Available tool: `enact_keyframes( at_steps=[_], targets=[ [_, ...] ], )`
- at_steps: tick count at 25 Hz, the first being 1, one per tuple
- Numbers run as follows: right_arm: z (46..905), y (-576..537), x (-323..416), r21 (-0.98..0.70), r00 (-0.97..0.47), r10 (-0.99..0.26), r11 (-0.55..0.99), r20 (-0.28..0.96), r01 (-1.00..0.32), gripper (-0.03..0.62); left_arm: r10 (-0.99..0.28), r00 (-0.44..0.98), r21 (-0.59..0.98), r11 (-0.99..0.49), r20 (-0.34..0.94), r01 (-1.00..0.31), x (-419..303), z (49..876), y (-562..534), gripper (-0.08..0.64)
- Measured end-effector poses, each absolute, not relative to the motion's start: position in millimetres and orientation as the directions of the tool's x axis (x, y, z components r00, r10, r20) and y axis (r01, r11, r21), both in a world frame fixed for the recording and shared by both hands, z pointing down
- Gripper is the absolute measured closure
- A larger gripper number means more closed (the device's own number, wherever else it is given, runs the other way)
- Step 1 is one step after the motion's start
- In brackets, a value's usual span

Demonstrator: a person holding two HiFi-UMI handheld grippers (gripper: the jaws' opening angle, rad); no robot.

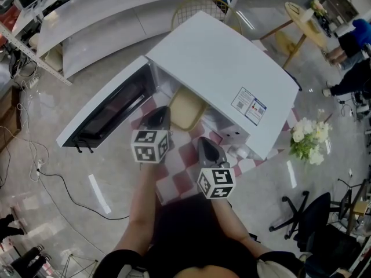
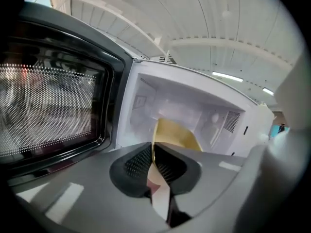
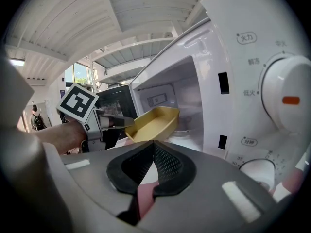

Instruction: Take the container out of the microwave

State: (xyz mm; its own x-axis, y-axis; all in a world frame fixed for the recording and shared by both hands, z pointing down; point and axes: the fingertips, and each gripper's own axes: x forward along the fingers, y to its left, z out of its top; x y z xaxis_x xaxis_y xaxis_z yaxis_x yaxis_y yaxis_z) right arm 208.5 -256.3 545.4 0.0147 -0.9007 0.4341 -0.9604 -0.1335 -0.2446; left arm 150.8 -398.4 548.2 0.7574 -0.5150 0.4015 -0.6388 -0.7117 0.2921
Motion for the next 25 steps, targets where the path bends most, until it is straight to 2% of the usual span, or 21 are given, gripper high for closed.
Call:
enact_keyframes(
  at_steps=[11,25],
  targets=[
    [540,-251,207,-0.235,-0.008,-0.903,-0.103,0.429,-0.967,0.592,-0.549,0.747,0.344,-0.666,0.375,-0.662,132,540,-384,0.532],
    [535,-254,199,-0.222,-0.032,-0.91,-0.066,0.413,-0.973,0.592,-0.588,0.712,0.337,-0.629,0.383,-0.7,100,542,-369,0.532]
  ],
)
